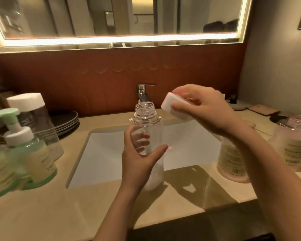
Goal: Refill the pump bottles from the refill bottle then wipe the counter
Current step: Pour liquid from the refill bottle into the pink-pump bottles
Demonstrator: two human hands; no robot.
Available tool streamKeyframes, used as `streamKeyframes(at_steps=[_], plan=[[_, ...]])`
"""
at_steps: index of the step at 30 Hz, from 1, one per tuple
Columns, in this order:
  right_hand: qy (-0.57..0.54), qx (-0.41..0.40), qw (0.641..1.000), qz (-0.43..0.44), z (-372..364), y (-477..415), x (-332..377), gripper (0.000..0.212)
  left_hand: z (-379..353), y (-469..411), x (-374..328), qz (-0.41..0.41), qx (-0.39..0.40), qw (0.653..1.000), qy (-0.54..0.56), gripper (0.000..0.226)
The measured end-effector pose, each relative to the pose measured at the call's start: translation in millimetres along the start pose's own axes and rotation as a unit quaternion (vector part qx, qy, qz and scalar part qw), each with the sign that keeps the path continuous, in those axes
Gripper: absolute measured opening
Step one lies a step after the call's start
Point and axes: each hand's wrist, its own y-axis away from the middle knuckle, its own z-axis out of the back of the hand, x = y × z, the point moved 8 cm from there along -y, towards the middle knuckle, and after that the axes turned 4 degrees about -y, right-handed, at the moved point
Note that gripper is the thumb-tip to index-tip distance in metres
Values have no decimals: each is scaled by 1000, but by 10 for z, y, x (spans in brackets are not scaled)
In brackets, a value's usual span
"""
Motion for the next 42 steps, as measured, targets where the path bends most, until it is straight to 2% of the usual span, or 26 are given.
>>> streamKeyframes(at_steps=[2,4,6,8,11,16,20,23,27,30,32,34,36,37,39,42], plan=[[-61,-60,996,29,96,-83,138,38,-5,3,7,2,-1,1000,-1,72],[-126,-56,989,51,59,-151,264,33,-9,-1,11,5,-2,1000,2,71],[-152,2,985,76,-108,-190,388,34,-10,0,13,13,2,1000,11,70],[-113,64,986,103,-310,-195,457,39,-20,5,6,18,7,1000,19,69],[-73,105,984,120,-492,-199,446,40,-23,12,10,26,5,1000,17,69],[-193,191,959,82,-567,-232,349,45,-35,12,35,27,7,999,16,72],[-203,261,938,105,-576,-277,353,41,-24,8,49,22,6,999,24,78],[-261,294,916,83,-599,-297,301,43,-21,8,43,17,8,1000,20,77],[-335,289,894,68,-636,-289,243,44,-17,4,46,19,4,1000,22,78],[-320,262,909,58,-625,-272,258,41,-18,-2,58,19,5,1000,17,77],[-274,203,938,58,-591,-251,292,40,-24,-5,69,20,6,1000,16,75],[-176,117,974,76,-556,-214,348,47,-31,-9,70,20,6,1000,17,73],[-72,60,990,105,-576,-160,407,60,-28,-11,63,18,2,1000,12,73],[-60,50,991,111,-602,-148,425,62,-27,-12,53,17,2,1000,9,73],[-112,56,988,89,-637,-163,392,59,-31,-9,44,20,5,1000,8,70],[-254,152,955,33,-710,-166,295,69,-26,-1,35,23,6,1000,12,69]])
